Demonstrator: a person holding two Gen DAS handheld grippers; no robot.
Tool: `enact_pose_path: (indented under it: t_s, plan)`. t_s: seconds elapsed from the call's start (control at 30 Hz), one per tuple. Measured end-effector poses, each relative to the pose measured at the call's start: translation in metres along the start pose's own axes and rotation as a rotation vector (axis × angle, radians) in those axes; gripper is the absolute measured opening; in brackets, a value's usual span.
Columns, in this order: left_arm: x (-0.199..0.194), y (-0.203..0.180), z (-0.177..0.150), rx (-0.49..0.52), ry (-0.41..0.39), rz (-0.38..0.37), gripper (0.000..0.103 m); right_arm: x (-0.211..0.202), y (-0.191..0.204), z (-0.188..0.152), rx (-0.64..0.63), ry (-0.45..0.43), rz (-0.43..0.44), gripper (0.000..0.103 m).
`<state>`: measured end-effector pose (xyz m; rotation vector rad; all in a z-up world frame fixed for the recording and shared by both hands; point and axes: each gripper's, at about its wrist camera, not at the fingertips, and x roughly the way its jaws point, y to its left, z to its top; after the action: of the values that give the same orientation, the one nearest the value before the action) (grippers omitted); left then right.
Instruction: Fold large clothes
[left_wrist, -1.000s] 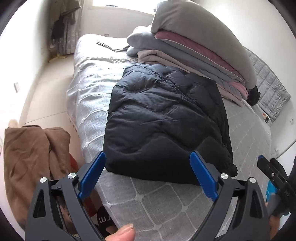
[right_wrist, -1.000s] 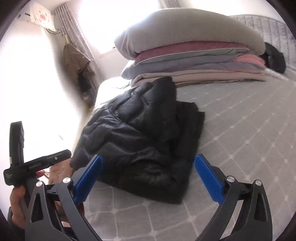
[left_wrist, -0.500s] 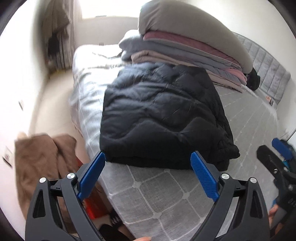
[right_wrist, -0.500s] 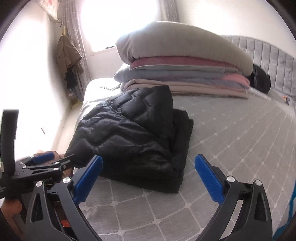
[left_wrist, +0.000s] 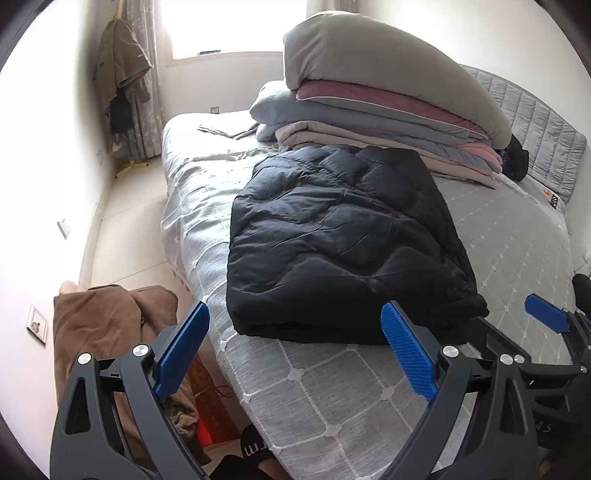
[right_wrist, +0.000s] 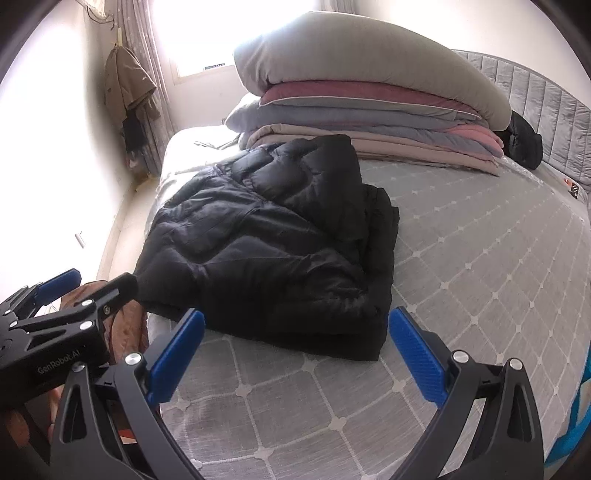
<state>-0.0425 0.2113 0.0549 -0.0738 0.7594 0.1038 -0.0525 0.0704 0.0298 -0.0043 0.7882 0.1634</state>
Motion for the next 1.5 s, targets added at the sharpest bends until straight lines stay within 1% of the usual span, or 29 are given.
enact_pose_path:
  t_s: [0.1, 0.23, 0.47, 0.6, 0.87, 1.2, 1.5]
  plan:
    - [0.001, 0.002, -0.001, 0.002, 0.004, 0.027, 0.091, -0.004, -0.003, 0.003, 0.015, -0.01, -0.011, 0.096]
    - [-0.001, 0.005, -0.001, -0.011, -0.003, 0.026, 0.091, -0.001, -0.008, 0.004, 0.03, 0.006, -0.02, 0.096]
    - [-0.004, 0.001, -0.001, 0.009, -0.02, 0.039, 0.091, 0.0, -0.004, 0.001, 0.022, 0.012, -0.017, 0.096]
    - [-0.008, 0.004, 0.0, -0.003, -0.033, 0.033, 0.091, 0.001, -0.007, 0.001, 0.028, 0.016, -0.019, 0.096]
    - [-0.014, 0.002, 0.001, 0.006, -0.059, 0.035, 0.091, 0.005, -0.005, 0.0, 0.026, 0.026, -0.016, 0.096]
    - [-0.013, 0.004, 0.002, -0.01, -0.045, 0.013, 0.091, 0.009, -0.005, 0.003, 0.032, 0.044, -0.024, 0.096]
    - [-0.012, 0.004, 0.002, -0.011, -0.041, 0.014, 0.091, 0.01, -0.012, 0.006, 0.049, 0.045, -0.024, 0.096]
